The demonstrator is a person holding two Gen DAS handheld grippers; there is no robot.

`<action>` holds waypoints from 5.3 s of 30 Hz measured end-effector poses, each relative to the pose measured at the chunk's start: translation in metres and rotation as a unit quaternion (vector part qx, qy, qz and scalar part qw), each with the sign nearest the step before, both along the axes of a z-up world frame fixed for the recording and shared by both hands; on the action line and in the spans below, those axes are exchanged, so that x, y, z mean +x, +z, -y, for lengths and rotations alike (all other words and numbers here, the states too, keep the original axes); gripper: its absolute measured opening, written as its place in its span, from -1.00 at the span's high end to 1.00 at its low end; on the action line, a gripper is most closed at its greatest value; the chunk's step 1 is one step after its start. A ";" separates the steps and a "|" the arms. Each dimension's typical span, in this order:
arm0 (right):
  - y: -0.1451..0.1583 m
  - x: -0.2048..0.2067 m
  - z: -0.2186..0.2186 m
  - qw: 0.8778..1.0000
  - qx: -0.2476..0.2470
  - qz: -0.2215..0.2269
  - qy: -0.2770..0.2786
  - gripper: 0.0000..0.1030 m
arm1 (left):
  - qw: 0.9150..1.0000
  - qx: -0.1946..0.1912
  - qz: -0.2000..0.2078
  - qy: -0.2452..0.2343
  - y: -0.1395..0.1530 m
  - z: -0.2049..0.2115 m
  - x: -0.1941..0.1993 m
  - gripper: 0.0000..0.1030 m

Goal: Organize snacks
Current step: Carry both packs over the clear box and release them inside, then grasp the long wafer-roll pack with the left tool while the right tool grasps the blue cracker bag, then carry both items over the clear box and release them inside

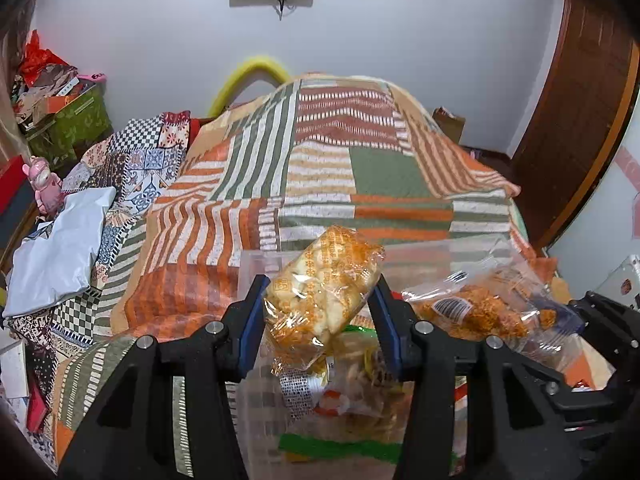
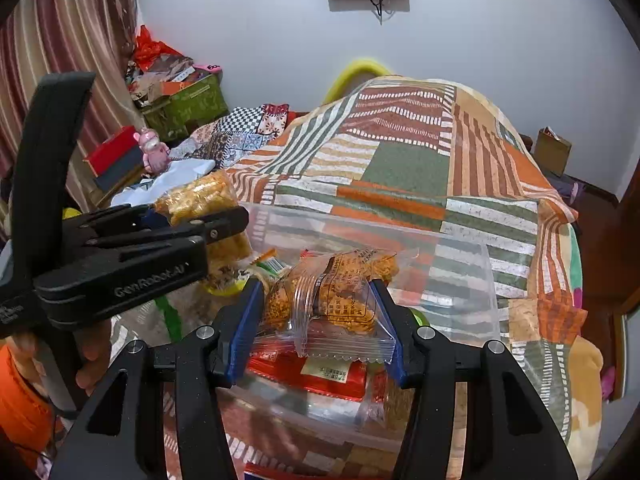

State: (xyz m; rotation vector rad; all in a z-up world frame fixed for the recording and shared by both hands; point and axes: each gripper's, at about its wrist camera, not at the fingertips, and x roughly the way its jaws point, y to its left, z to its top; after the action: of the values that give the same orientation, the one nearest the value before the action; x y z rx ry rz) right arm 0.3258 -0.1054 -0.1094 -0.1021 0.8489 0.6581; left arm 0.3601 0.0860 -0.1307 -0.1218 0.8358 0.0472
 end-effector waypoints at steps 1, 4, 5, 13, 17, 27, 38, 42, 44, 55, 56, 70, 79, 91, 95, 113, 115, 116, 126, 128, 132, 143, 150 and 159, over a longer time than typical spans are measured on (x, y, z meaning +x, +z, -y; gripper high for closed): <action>-0.001 0.000 0.001 1.000 0.001 -0.003 0.000 0.03 | 1.000 -0.001 -0.006 -0.001 -0.003 0.000 0.001 0.04; -0.006 0.002 0.001 1.000 -0.001 -0.013 -0.001 0.02 | 1.000 -0.006 -0.014 -0.006 -0.007 0.001 0.002 0.04; -0.008 0.003 0.001 1.000 -0.003 -0.016 -0.001 0.01 | 1.000 -0.003 -0.014 -0.007 -0.007 0.003 0.001 0.04; -0.010 -0.003 0.001 0.999 -0.023 -0.021 -0.003 -0.05 | 1.000 0.005 -0.016 -0.023 -0.002 0.009 -0.014 0.04; -0.003 -0.013 0.007 0.999 -0.032 -0.009 -0.002 -0.15 | 1.000 -0.004 -0.012 -0.024 0.006 0.008 -0.024 -0.03; 0.028 -0.045 0.039 1.000 -0.009 0.023 -0.019 -0.35 | 0.999 -0.009 0.020 -0.028 0.040 0.016 -0.073 -0.27; 0.035 -0.088 0.077 0.998 0.006 0.036 -0.042 -0.59 | 0.998 0.000 0.033 -0.044 0.052 0.032 -0.134 -0.57; 0.015 -0.097 0.080 0.999 0.010 0.004 -0.043 -0.59 | 0.998 -0.003 0.021 -0.052 0.041 0.036 -0.146 -0.58; 0.003 -0.100 0.082 0.999 0.015 -0.019 -0.042 -0.59 | 0.998 -0.006 0.012 -0.056 0.033 0.038 -0.151 -0.58; -0.047 -0.105 0.071 0.996 -0.006 -0.082 -0.039 -0.59 | 0.997 -0.012 -0.029 -0.066 -0.009 0.038 -0.169 -0.58; -0.048 -0.105 0.071 0.996 -0.003 -0.083 -0.041 -0.59 | 0.997 -0.011 -0.031 -0.070 -0.011 0.039 -0.172 -0.58; -0.036 -0.120 0.082 0.997 0.029 -0.063 -0.045 -0.03 | 0.990 -0.026 -0.057 -0.123 -0.024 0.072 -0.203 -0.58; -0.011 -0.142 0.105 0.997 0.046 -0.033 -0.058 -0.02 | 0.982 -0.050 -0.089 -0.158 -0.037 0.091 -0.210 -0.66; -0.006 -0.148 0.124 0.995 0.069 -0.028 -0.066 -0.02 | 0.980 -0.013 -0.107 -0.166 -0.052 0.123 -0.188 -0.55; -0.006 -0.149 0.130 0.995 0.071 -0.027 -0.071 -0.02 | 0.983 0.008 -0.092 -0.158 -0.049 0.128 -0.187 -0.38; -0.006 -0.150 0.133 0.994 0.084 -0.028 -0.070 -0.02 | 0.995 -0.023 -0.072 -0.065 -0.032 0.064 -0.221 0.06; -0.006 -0.150 0.132 0.994 0.085 -0.027 -0.069 -0.02 | 0.995 -0.014 -0.068 -0.074 -0.028 0.065 -0.226 0.08; -0.005 -0.149 0.132 0.994 0.085 -0.028 -0.068 -0.02 | 0.995 -0.009 -0.068 -0.076 -0.027 0.067 -0.228 0.08; -0.006 -0.147 0.128 0.994 0.086 -0.029 -0.059 -0.02 | 0.989 0.029 -0.098 -0.104 -0.037 0.075 -0.228 -0.20; -0.004 -0.146 0.126 0.994 0.088 -0.028 -0.057 -0.02 | 0.988 0.024 -0.099 -0.113 -0.038 0.077 -0.221 -0.26; -0.001 -0.145 0.124 0.994 0.090 -0.023 -0.055 -0.02 | 0.984 0.016 -0.105 -0.143 -0.043 0.085 -0.202 -0.32; 0.000 -0.137 0.120 0.994 0.090 -0.020 -0.054 -0.02 | 0.987 0.057 -0.069 -0.136 -0.045 0.087 -0.203 0.13; 0.014 -0.130 0.109 0.994 0.095 -0.003 -0.048 -0.02 | 0.993 0.041 -0.022 -0.108 -0.011 0.072 -0.206 0.13; 0.035 -0.111 0.088 0.994 0.090 0.034 -0.042 -0.02 | 0.997 0.004 0.029 -0.069 0.036 0.044 -0.176 0.13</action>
State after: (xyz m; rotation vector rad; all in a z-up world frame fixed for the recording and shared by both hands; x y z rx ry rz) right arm 0.2151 -0.1932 -0.0742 0.0739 0.7218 0.6462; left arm 0.1842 0.0419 -0.0947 -0.0585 0.7837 -0.0820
